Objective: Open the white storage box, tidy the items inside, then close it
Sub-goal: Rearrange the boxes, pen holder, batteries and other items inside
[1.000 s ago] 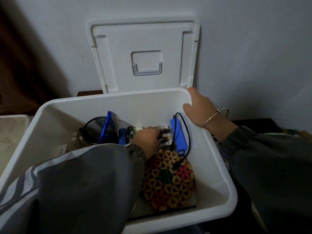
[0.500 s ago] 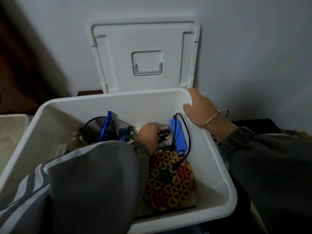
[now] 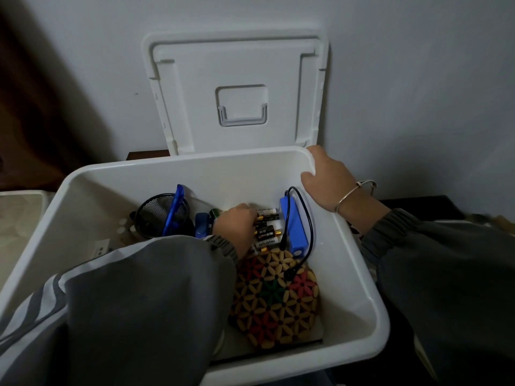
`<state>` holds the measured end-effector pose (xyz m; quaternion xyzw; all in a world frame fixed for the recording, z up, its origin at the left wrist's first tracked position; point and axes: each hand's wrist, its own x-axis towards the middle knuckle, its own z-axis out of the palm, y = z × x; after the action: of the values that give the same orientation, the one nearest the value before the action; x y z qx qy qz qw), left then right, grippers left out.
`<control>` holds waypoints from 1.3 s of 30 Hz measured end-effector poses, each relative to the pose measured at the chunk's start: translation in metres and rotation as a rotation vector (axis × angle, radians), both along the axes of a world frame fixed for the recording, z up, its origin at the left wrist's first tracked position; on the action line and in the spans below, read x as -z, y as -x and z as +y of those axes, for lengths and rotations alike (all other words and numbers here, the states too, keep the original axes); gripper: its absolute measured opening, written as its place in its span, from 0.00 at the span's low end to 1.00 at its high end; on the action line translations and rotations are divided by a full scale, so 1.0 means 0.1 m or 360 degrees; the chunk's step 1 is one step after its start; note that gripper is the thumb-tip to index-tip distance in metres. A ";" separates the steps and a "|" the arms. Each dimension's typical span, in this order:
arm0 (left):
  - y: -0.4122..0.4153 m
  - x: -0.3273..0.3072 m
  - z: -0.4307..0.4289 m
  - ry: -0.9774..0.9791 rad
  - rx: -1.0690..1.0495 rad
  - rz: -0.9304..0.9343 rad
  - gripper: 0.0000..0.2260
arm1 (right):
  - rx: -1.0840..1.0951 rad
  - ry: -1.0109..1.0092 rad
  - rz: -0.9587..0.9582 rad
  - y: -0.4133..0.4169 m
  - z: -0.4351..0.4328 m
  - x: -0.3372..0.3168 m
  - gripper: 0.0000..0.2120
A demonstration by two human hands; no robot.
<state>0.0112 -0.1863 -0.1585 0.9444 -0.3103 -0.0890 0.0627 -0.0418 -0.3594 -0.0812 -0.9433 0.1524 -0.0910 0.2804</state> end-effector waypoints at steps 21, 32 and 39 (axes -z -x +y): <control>-0.06 -0.04 -0.04 0.0105 -0.0018 0.0148 0.11 | 0.0003 0.0010 -0.0033 -0.01 -0.01 0.01 0.19; -0.13 0.06 -0.04 -0.0235 0.0061 -0.0220 0.14 | -0.0009 0.0006 -0.0019 0.00 0.00 0.01 0.19; -0.12 0.02 -0.07 0.0073 0.0121 -0.0238 0.15 | -0.0002 0.0009 -0.0022 -0.01 -0.02 0.03 0.19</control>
<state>0.0233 -0.1932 -0.1606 0.9342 -0.3518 -0.0136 0.0575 -0.0410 -0.3612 -0.0837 -0.9436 0.1497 -0.0978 0.2787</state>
